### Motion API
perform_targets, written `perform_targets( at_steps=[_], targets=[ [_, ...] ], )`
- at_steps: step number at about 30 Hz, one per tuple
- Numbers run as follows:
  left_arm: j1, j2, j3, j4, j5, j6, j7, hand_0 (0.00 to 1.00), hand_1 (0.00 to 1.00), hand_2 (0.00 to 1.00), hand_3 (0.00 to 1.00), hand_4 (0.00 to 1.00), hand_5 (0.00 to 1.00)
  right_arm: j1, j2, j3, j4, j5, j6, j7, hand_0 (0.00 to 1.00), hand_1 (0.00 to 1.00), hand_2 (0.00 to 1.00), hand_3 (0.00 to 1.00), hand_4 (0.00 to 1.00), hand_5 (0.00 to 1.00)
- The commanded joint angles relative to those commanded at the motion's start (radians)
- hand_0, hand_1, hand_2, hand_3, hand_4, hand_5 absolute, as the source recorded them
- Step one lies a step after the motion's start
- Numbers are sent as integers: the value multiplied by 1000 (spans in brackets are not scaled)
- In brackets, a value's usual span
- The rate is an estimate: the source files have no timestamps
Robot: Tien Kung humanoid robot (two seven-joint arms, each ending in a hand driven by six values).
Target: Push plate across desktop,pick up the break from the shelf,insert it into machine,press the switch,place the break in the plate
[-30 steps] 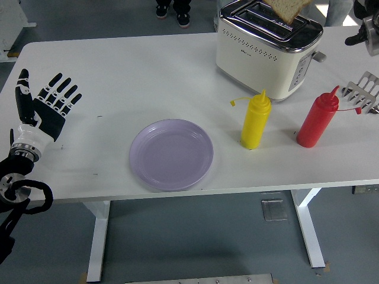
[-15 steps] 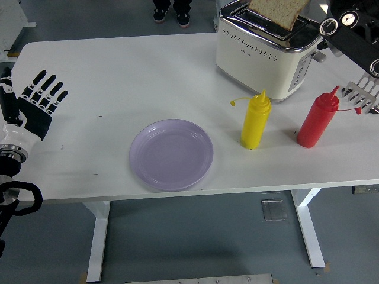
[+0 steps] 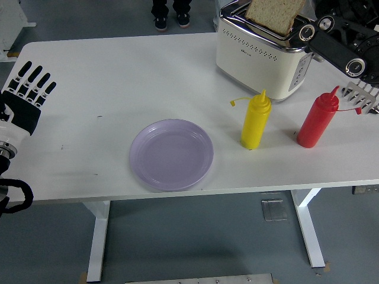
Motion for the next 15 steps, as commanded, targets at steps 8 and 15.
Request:
perform_targets(
  at_steps=[8,15],
  targets=[
    [0,4,-32,-4,-133,-23,49,817,762,716,686,816,998,2,31,-28,-70,-17,-25,17,416,486,483,420,115,2],
    [-4,3,-32,-6,-258,-36,86,816,760,714,684,817,998,-2,44,-53,-113,-22,-36,27,418,486,484,420,114,2]
  ],
)
